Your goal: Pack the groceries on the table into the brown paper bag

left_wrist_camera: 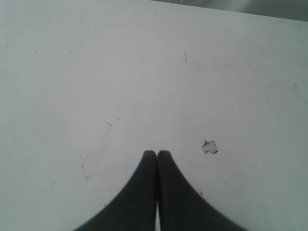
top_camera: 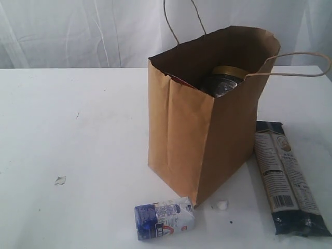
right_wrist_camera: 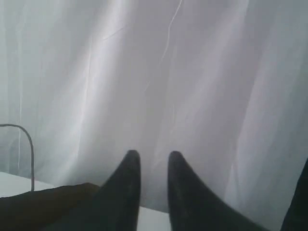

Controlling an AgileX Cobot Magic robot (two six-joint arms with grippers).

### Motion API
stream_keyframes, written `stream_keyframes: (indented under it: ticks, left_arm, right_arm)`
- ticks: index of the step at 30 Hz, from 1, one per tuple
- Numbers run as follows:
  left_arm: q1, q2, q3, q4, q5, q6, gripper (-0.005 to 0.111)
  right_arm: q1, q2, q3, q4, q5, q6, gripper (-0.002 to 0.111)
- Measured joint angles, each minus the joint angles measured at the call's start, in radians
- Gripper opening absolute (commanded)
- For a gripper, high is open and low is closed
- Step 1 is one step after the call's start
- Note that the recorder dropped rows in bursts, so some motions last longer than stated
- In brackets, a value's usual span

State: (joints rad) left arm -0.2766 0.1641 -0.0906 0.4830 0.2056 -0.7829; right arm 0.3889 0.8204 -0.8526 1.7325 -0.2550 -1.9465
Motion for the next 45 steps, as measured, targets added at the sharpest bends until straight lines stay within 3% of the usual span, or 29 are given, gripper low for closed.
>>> stream_keyframes:
  ticks: [1, 4, 11, 14, 16, 19, 20, 23, 29, 37, 45]
  left_arm:
    - [0.0, 0.0, 0.0, 0.0, 0.0, 0.0, 0.0]
    - [0.0, 0.0, 0.0, 0.0, 0.0, 0.0, 0.0]
    - [0.0, 0.0, 0.0, 0.0, 0.0, 0.0, 0.0]
    - [0.0, 0.0, 0.0, 0.0, 0.0, 0.0, 0.0]
    - [0.0, 0.0, 0.0, 0.0, 0.0, 0.0, 0.0]
    - [0.0, 0.0, 0.0, 0.0, 0.0, 0.0, 0.0]
    - [0.0, 0.0, 0.0, 0.0, 0.0, 0.0, 0.0]
    - [0.0, 0.0, 0.0, 0.0, 0.0, 0.0, 0.0]
    - [0.0, 0.0, 0.0, 0.0, 0.0, 0.0, 0.0]
    - [0.0, 0.0, 0.0, 0.0, 0.0, 0.0, 0.0]
    - [0.0, 0.0, 0.0, 0.0, 0.0, 0.0, 0.0]
  right_arm:
    - [0.0, -0.022, 0.008, 0.002, 0.0, -0.016, 0.0]
    - [0.0, -0.127, 0.068, 0.009, 0.013, -0.053, 0.0]
    - [0.0, -0.224, 0.226, 0.001, 0.238, -0.036, 0.0]
    - [0.0, -0.246, 0.288, -0.142, 0.327, 0.32, 0.0]
    - [0.0, -0.259, 0.318, -0.298, 0.401, 0.669, 0.0]
    - [0.0, -0.266, 0.342, -0.617, 0.565, 1.196, 0.0]
    - [0.0, -0.266, 0.348, -0.836, 0.725, 1.452, 0.0]
    - [0.0, -0.26, 0.35, -1.081, 0.974, 1.637, 0.0]
    - [0.0, -0.165, 0.336, -1.352, 1.171, 1.738, 0.0]
    - [0.0, 0.252, 0.271, -1.379, 1.089, 1.565, 0.002]
    - [0.034, 0.556, 0.201, -1.365, 0.861, 1.382, 0.041]
